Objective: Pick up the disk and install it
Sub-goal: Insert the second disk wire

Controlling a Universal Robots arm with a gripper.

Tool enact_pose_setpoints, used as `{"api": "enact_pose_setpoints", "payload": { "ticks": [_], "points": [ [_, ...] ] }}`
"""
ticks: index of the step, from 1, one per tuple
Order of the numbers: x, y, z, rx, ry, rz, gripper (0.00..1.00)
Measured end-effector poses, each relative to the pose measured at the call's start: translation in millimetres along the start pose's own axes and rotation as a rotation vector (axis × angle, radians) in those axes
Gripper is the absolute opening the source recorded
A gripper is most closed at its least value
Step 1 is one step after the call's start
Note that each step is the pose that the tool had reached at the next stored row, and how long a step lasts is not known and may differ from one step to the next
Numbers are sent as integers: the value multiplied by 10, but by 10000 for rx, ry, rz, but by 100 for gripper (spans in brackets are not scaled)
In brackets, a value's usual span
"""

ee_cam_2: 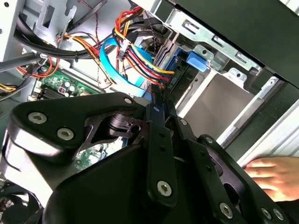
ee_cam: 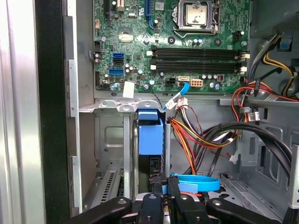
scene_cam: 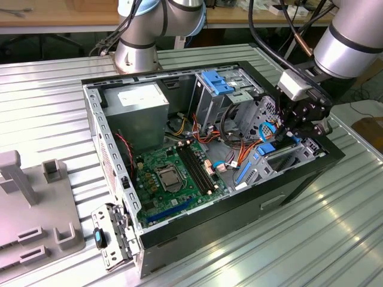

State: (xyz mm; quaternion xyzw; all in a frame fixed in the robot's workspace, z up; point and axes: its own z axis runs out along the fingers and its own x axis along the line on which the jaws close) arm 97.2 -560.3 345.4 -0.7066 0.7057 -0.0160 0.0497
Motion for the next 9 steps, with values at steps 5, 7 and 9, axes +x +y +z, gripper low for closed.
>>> {"api": "enact_pose_setpoints", "payload": {
  "ticks": [5,7,9],
  "points": [
    [1,-5,0,0,-3,1,16],
    [2,-6,-2,0,-3,1,16],
    [1,-7,-10,0,-13,2,16]
  ]
}}
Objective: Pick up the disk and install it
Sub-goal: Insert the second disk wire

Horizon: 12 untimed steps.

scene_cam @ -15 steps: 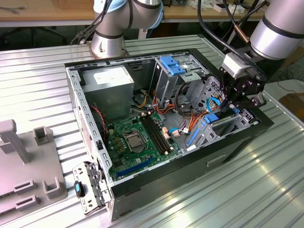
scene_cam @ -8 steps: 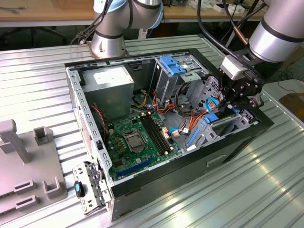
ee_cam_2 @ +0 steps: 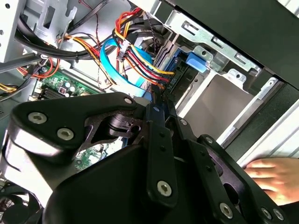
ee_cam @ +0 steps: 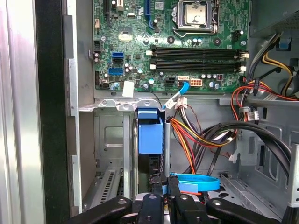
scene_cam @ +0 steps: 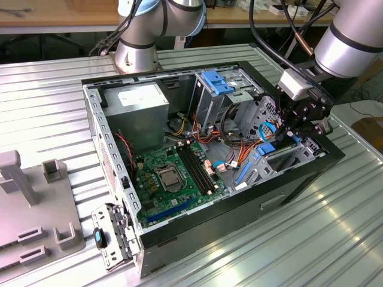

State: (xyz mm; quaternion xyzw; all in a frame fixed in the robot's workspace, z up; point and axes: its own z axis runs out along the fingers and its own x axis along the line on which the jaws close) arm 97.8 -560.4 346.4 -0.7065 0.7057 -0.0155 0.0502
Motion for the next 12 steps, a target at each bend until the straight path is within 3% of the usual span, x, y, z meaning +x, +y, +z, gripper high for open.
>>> {"api": "enact_pose_setpoints", "payload": {
  "ticks": [12],
  "points": [
    [16,0,0,0,-8,1,16]
  ]
}}
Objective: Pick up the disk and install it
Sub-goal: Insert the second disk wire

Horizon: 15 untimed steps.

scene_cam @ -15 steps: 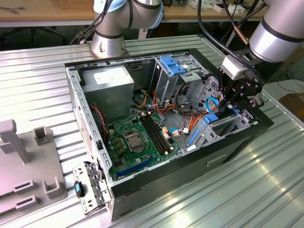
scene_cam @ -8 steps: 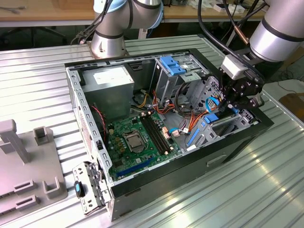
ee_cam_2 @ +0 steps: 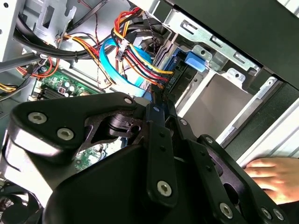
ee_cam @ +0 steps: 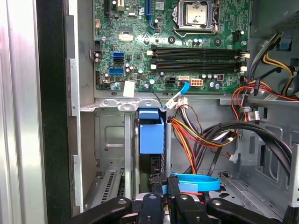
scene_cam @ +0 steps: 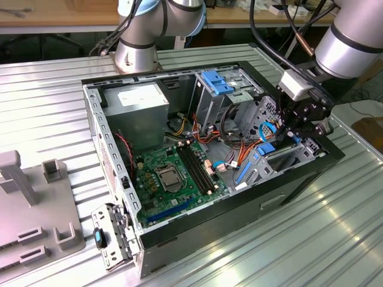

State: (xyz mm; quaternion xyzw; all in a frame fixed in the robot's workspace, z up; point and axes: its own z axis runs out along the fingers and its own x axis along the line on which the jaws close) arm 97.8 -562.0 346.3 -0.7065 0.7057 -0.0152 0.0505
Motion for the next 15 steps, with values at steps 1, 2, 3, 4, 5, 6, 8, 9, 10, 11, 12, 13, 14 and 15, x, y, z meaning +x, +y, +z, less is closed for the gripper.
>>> {"api": "enact_pose_setpoints", "payload": {
  "ticks": [1,2,3,4,5,6,8,9,10,11,12,13,14,15],
  "points": [
    [4,0,0,0,0,0,16],
    [9,0,0,0,0,0,16],
    [12,0,-1,0,1,0,16],
    [13,0,-1,0,0,0,16],
    [14,0,-1,0,-1,-5,16],
    [14,0,-1,0,-1,-7,16],
    [14,0,-1,0,-1,-8,16],
    [15,0,-3,0,-2,-10,16],
    [15,-1,-6,0,-3,-16,16],
    [14,-1,-14,-1,1,-19,16],
    [13,-2,-22,-2,3,-22,16],
    [13,-3,-24,-1,-1,-23,16],
    [13,-3,-24,-1,-1,-24,16],
    [16,-2,-24,-1,-2,-25,16]
  ]
}}
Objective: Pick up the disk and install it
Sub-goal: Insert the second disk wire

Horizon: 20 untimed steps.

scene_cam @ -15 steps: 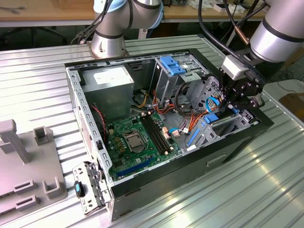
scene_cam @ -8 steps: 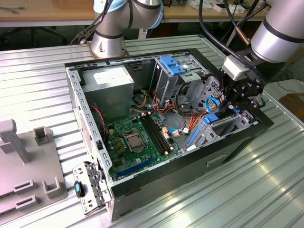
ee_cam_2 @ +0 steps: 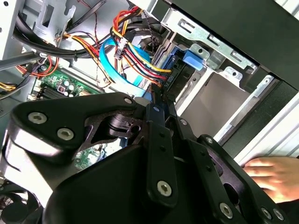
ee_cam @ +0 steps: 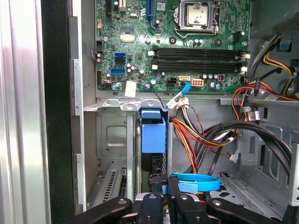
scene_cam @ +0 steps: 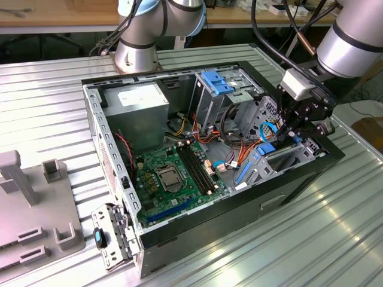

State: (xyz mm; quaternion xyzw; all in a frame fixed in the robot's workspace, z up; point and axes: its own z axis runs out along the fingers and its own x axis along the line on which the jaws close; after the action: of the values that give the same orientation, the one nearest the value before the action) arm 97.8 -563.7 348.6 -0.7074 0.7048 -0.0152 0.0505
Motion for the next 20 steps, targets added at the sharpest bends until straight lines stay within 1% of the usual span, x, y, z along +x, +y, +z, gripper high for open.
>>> {"api": "enact_pose_setpoints", "payload": {
  "ticks": [5,7,10,16,20],
  "points": [
    [26,0,-1,-1,0,-12,16],
    [28,2,24,-2,-39,-43,16],
    [29,4,40,-3,-94,-62,16],
    [31,6,58,-3,-181,-70,16],
    [36,8,85,-3,-230,-68,16]
  ]
}}
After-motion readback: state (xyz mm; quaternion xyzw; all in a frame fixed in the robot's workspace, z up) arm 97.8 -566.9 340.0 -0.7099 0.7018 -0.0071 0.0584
